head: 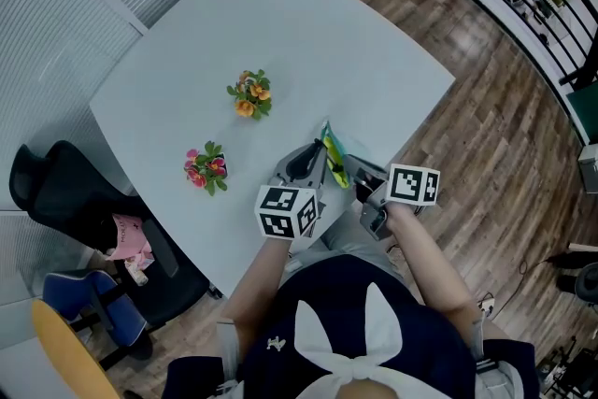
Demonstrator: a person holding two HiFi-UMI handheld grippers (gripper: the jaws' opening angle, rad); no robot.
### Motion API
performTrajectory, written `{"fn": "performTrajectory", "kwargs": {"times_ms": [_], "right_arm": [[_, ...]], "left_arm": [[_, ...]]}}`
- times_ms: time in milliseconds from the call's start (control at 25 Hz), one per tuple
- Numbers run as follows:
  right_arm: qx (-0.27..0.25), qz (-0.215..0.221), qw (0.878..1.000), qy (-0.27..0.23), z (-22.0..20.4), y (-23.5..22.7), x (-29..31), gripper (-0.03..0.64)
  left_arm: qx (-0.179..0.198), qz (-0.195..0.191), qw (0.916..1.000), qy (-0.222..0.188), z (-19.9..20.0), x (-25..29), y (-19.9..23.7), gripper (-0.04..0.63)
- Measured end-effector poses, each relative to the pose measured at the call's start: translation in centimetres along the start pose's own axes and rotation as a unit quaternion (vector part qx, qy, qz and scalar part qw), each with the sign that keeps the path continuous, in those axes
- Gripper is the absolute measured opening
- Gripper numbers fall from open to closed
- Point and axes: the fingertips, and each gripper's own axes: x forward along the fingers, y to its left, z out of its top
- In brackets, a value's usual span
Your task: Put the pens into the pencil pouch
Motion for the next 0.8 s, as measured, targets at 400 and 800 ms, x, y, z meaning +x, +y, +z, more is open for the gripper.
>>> {"fn": "performTrajectory", "kwargs": {"times_ms": [400, 800], "right_arm": [[-0.001, -0.001, 1.000, 0.001, -0.1, -0.1, -0.1, 0.046], [0.000, -0.001, 1.000, 0.000, -0.2, -0.2, -0.1, 0.046]], "left_arm": [[0.024, 0.003, 0.9973, 0.069, -2.5, 0.5, 0.0, 0.060], [0.024, -0.016, 0.9956, 0.089, -2.9, 0.7, -0.3, 0.063]]}}
